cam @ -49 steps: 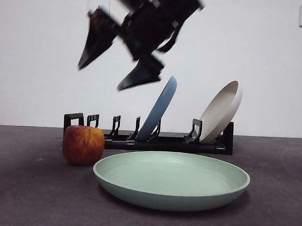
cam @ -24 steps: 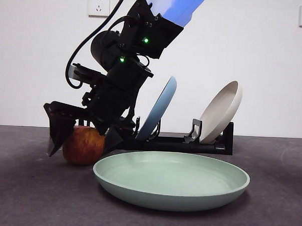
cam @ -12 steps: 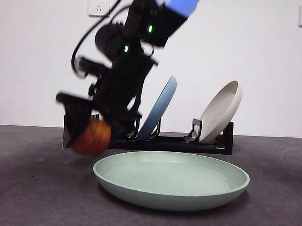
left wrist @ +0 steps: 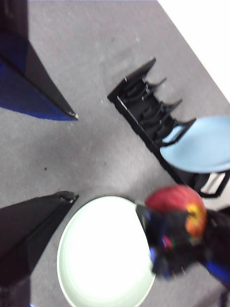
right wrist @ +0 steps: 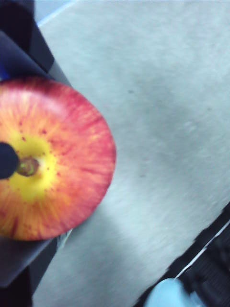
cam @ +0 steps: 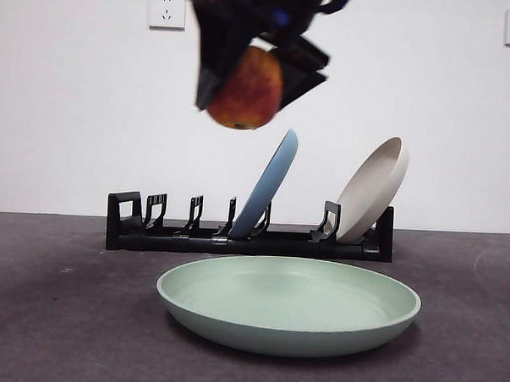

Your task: Take the green plate from the plate rack,put the plate on the table,take the apple from the table,put the apple in the plate

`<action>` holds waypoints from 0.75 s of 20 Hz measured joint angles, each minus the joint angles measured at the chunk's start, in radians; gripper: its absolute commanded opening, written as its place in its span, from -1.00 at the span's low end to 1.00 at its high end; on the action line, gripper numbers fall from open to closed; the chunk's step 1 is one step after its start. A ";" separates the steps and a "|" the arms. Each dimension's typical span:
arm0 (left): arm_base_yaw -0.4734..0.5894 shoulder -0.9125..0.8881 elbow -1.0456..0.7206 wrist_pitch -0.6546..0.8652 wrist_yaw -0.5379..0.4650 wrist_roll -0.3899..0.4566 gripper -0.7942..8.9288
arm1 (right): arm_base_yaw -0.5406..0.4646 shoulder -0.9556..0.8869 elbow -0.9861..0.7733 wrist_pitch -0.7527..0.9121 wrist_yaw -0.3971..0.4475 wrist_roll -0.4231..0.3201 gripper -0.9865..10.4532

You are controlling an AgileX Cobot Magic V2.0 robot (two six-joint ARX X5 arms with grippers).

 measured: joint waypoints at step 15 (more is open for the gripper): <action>0.000 0.000 0.000 0.000 0.031 -0.001 -0.32 | -0.014 -0.115 -0.652 0.550 0.023 0.066 -0.86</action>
